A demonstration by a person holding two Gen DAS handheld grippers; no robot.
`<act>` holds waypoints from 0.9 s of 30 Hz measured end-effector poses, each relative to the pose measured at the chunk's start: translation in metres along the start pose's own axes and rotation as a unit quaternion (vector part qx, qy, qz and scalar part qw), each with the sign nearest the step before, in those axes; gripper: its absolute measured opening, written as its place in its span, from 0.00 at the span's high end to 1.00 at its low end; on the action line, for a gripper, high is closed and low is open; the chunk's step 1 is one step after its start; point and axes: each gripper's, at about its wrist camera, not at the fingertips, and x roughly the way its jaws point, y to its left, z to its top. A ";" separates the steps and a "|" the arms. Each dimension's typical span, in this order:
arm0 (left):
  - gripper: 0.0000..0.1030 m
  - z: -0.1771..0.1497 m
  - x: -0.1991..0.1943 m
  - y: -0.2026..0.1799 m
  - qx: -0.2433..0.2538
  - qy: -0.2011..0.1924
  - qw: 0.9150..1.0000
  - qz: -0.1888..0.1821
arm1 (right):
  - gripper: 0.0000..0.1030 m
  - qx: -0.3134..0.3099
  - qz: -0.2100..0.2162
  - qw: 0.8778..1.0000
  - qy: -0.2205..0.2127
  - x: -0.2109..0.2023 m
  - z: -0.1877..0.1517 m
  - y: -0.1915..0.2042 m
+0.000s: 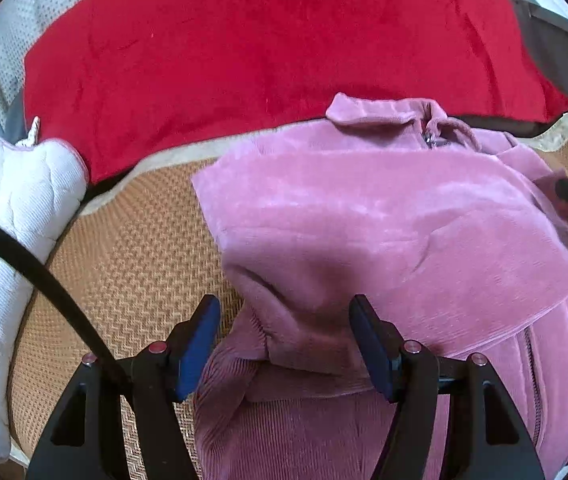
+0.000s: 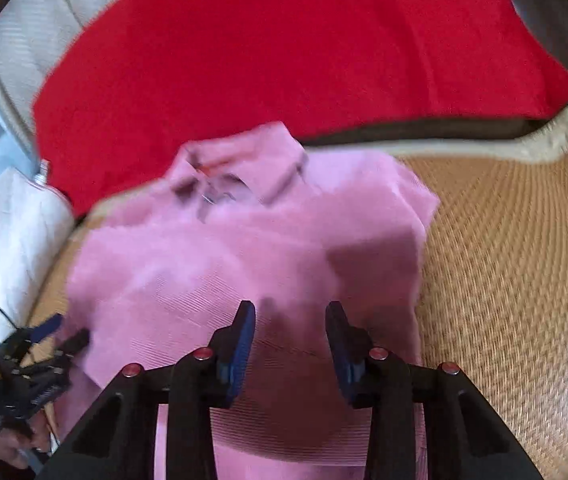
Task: Fold large clothes
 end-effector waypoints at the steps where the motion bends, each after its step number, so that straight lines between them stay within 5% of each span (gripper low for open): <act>1: 0.34 0.002 -0.003 -0.001 0.000 -0.008 1.000 0.001 | 0.59 -0.008 0.001 1.000 -0.012 -0.004 0.004 0.003; 10: 0.34 0.019 -0.008 -0.020 0.004 -0.028 1.000 -0.003 | 0.53 -0.025 -0.013 0.998 0.050 0.046 0.001 0.008; 21: 0.34 0.026 0.007 -0.045 0.008 -0.017 1.000 -0.007 | 0.53 -0.011 -0.013 1.000 -0.009 -0.011 0.002 -0.006; 27: 0.34 0.027 0.022 -0.055 0.011 -0.008 1.000 0.003 | 0.53 -0.023 -0.044 0.998 0.034 0.007 -0.011 -0.018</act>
